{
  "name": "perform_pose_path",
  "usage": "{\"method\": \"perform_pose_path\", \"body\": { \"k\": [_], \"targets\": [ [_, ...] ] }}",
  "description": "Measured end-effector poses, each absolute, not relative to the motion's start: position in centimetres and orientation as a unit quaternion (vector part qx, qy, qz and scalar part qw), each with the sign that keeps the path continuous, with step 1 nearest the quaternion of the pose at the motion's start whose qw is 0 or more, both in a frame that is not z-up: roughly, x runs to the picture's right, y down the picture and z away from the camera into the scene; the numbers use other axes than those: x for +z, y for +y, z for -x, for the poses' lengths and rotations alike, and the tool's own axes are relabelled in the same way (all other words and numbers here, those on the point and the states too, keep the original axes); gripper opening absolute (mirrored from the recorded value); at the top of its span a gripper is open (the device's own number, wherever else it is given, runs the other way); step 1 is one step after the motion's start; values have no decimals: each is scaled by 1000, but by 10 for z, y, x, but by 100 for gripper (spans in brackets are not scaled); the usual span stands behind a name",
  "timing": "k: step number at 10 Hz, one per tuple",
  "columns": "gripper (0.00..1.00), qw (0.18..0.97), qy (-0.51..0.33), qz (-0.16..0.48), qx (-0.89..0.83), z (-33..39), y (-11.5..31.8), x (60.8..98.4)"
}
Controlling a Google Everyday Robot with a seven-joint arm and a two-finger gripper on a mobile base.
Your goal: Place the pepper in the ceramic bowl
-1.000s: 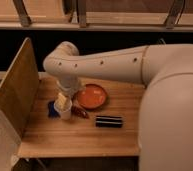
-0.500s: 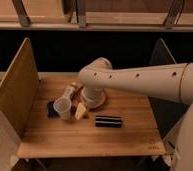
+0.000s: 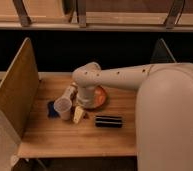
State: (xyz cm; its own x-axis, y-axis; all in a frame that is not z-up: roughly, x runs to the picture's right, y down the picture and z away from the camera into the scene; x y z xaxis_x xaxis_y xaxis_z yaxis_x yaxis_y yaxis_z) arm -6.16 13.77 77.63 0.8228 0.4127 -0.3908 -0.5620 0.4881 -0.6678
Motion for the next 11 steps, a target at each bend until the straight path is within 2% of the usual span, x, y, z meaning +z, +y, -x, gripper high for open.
{"method": "perform_pose_path", "body": {
  "k": [6, 11],
  "targets": [
    [80, 859, 91, 430, 263, 72, 142, 784],
    [80, 879, 113, 440, 147, 101, 157, 779]
  ]
}}
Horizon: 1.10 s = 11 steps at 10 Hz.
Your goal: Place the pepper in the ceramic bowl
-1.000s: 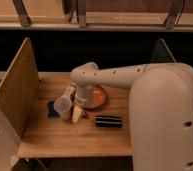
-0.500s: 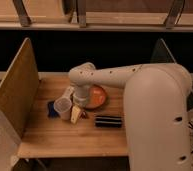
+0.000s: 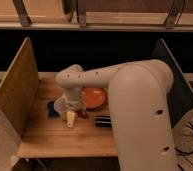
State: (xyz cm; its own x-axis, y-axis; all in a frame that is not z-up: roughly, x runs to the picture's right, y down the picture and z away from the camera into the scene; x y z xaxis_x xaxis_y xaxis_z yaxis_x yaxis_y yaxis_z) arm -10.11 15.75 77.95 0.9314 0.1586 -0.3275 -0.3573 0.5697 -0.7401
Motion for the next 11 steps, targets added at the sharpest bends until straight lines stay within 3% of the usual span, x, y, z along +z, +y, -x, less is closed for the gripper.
{"method": "perform_pose_path", "body": {
  "k": [11],
  "targets": [
    [80, 895, 119, 422, 80, 104, 147, 796]
  ]
}}
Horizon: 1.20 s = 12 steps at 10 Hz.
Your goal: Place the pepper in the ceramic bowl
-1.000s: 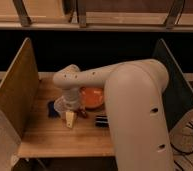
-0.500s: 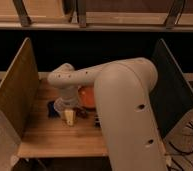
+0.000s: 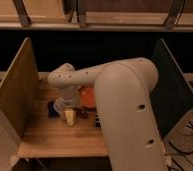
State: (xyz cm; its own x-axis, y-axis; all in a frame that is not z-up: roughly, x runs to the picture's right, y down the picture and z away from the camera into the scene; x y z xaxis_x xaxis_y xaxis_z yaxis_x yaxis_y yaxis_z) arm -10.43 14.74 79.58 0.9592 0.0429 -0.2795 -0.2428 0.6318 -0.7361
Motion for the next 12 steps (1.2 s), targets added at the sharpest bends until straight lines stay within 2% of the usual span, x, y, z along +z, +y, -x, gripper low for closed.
{"method": "perform_pose_path", "body": {
  "k": [6, 12],
  "targets": [
    [80, 905, 116, 405, 64, 92, 157, 804],
    [80, 918, 38, 386, 80, 96, 161, 816]
  ]
}}
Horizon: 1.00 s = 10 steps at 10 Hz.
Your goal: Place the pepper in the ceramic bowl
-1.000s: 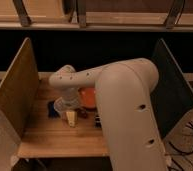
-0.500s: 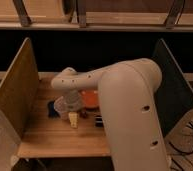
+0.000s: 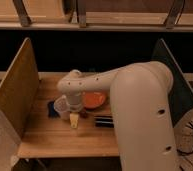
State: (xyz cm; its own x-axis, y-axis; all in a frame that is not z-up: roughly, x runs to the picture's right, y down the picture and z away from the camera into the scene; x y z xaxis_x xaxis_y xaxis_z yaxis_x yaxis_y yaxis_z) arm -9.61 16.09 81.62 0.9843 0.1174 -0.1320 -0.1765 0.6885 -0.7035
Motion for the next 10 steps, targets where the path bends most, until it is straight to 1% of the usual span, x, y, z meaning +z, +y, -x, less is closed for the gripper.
{"method": "perform_pose_path", "body": {
  "k": [4, 10],
  "targets": [
    [80, 909, 36, 412, 47, 84, 170, 829],
    [80, 898, 28, 440, 15, 95, 170, 860]
  ]
}}
